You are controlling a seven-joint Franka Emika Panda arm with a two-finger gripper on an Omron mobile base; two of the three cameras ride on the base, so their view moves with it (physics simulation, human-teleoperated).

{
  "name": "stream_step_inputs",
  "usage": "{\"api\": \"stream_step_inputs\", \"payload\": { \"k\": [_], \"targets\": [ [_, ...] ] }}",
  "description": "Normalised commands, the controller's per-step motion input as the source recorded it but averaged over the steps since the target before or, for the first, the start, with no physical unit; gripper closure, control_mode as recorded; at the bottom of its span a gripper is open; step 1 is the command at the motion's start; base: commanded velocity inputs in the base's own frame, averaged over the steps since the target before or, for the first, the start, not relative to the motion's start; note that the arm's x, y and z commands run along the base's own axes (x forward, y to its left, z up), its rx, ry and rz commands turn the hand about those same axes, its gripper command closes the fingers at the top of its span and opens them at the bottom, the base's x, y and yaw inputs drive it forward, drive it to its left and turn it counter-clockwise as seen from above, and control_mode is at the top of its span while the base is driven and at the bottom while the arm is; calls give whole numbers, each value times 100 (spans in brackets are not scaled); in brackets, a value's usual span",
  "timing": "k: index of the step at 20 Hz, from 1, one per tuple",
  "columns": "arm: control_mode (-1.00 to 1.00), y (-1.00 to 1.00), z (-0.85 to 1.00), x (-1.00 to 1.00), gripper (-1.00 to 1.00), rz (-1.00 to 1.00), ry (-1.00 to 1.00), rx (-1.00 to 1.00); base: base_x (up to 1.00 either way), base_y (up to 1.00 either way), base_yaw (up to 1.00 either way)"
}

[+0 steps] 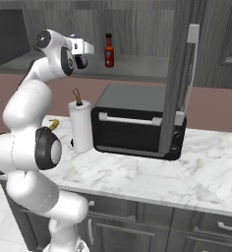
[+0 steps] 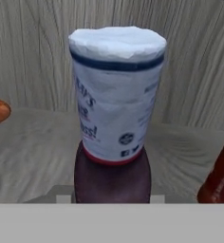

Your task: Pick the condiment bottle and condiment bottle from the counter and place them in the cabinet.

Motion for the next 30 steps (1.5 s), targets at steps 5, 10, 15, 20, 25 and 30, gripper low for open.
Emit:
{"api": "stream_step_inputs", "payload": {
  "k": [5,10,15,20,25,30],
  "targets": [
    [-100,0,-40,33,-100,0,0,0,0,0,0],
    [-100,0,-46,9,-100,0,0,0,0,0,0],
    [-100,-1,-48,1,-100,0,0,0,0,0,0],
    [-100,-3,-45,0,-100,0,0,0,0,0,0],
    [-100,-4,-22,-7,-100,0,0,0,0,0,0],
    [-100,-4,5,-50,-100,0,0,0,0,0,0]
  ]
}}
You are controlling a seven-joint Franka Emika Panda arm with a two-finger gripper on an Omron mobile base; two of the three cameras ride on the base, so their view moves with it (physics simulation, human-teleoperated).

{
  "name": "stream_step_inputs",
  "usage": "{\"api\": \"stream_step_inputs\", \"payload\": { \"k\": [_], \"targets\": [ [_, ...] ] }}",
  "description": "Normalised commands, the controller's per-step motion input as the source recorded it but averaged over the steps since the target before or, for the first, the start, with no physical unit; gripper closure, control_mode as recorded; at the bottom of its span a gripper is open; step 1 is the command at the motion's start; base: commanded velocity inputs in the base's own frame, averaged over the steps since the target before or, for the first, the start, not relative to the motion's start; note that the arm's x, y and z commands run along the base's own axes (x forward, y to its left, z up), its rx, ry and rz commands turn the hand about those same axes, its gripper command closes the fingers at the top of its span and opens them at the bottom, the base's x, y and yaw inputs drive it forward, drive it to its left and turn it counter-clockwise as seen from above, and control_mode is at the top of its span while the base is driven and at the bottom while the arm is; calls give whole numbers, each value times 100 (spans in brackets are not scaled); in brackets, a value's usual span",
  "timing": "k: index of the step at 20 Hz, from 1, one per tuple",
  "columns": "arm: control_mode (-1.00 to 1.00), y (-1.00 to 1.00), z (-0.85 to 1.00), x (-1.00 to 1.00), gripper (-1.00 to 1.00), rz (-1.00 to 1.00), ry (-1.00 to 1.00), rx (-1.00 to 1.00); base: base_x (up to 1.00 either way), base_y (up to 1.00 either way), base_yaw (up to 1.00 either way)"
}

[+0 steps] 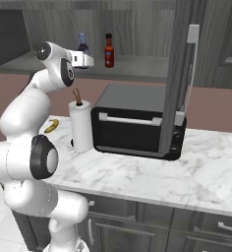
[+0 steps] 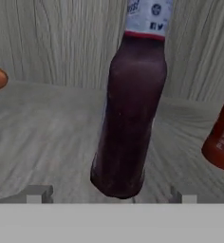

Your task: Pick the condiment bottle and condiment bottle from the counter and place them in the cabinet.

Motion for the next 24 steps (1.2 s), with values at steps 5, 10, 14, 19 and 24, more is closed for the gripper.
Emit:
{"api": "stream_step_inputs", "payload": {
  "k": [5,10,14,19,24],
  "targets": [
    [-100,0,0,-55,-100,-3,0,1,0,0,0],
    [-100,-3,-1,-46,-100,-4,3,2,0,0,0],
    [-100,-1,-17,-39,-100,-3,10,5,0,0,0],
    [-100,0,-49,-33,-100,-1,15,8,0,0,0],
    [-100,0,-79,-26,-100,0,20,8,0,0,0]
  ]
}}
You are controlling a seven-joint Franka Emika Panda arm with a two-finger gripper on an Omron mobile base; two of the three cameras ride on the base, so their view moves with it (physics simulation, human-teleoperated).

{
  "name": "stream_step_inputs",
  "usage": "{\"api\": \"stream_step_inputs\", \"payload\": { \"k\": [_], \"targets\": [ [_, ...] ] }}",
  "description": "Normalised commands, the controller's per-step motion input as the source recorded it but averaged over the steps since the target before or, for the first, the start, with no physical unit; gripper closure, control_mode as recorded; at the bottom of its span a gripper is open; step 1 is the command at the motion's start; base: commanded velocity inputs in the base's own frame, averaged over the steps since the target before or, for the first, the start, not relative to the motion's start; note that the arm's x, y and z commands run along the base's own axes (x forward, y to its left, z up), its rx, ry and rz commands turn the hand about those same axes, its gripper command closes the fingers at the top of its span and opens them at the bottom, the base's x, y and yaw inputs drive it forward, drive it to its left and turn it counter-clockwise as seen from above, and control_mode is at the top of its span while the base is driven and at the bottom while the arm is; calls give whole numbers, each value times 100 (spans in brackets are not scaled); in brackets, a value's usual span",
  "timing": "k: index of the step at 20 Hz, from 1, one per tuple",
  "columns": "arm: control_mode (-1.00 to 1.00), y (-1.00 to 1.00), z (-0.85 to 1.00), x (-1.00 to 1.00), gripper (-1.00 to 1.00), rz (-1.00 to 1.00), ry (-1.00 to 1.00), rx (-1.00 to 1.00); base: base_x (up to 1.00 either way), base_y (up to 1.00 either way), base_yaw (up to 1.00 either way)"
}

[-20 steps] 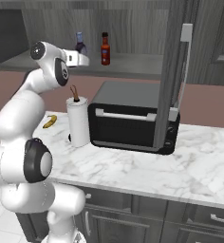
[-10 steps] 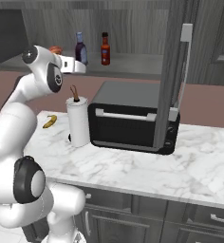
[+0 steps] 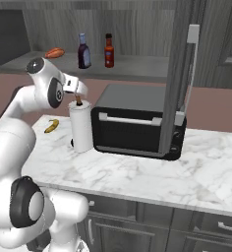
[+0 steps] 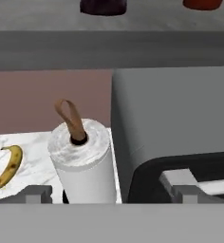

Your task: Pick the condiment bottle and condiment bottle from the counter and place them in the cabinet.

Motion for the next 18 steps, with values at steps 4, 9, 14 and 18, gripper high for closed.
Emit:
{"api": "stream_step_inputs", "payload": {
  "k": [4,9,14,18],
  "targets": [
    [-100,0,-96,-34,-100,0,18,7,0,0,0],
    [-100,0,-100,-31,-100,0,18,7,0,0,0],
    [-100,0,-100,-35,-100,0,16,2,0,0,0],
    [-100,0,-100,-31,-100,0,15,0,0,0,0]
  ]
}}
